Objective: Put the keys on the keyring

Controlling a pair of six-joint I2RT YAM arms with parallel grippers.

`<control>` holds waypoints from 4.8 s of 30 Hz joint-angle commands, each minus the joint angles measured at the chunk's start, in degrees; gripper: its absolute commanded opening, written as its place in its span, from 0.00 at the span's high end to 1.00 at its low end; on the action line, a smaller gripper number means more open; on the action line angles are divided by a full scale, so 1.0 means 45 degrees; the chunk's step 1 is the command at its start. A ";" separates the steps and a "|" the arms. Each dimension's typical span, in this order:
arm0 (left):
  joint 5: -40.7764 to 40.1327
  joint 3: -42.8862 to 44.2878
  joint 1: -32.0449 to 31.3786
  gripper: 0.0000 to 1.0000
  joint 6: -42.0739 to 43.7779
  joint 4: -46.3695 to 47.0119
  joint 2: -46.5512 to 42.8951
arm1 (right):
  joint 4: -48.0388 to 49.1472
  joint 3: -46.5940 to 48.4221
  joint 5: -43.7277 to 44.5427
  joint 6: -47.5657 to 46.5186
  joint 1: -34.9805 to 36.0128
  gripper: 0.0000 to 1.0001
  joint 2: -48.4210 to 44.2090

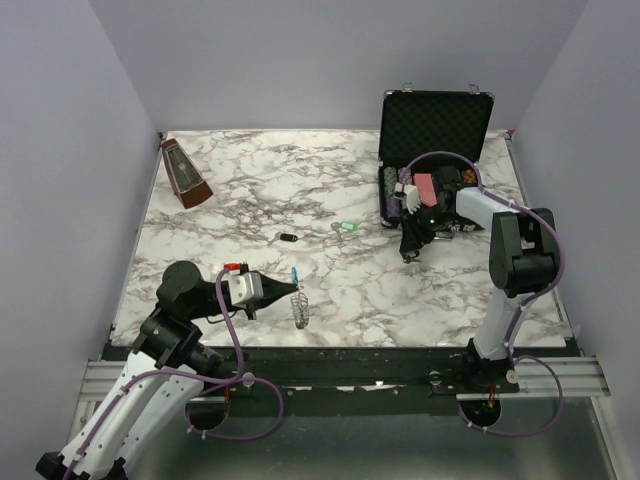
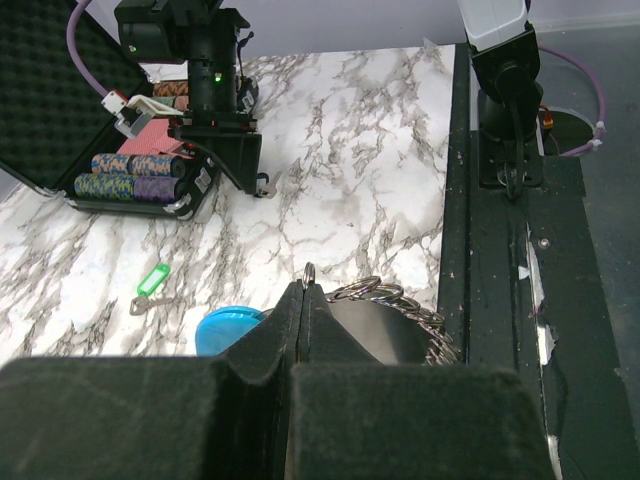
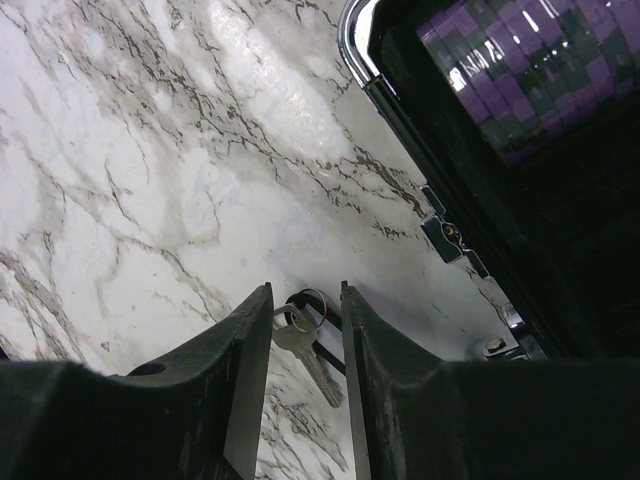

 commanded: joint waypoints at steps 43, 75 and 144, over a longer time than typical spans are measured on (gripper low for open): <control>0.0436 0.0009 0.0129 1.00 0.0102 0.0191 -0.0019 | -0.1016 -0.0139 0.0204 0.0426 -0.0239 0.64 0.0063; 0.0475 0.0009 0.0129 1.00 0.0083 0.0230 -0.0038 | -0.1172 0.0291 0.0047 0.0113 -0.0083 0.64 -0.0250; 0.0455 -0.0011 0.0208 1.00 0.0063 0.0231 0.0001 | -0.0508 -0.0392 0.4110 -0.0941 0.2476 0.56 -0.1402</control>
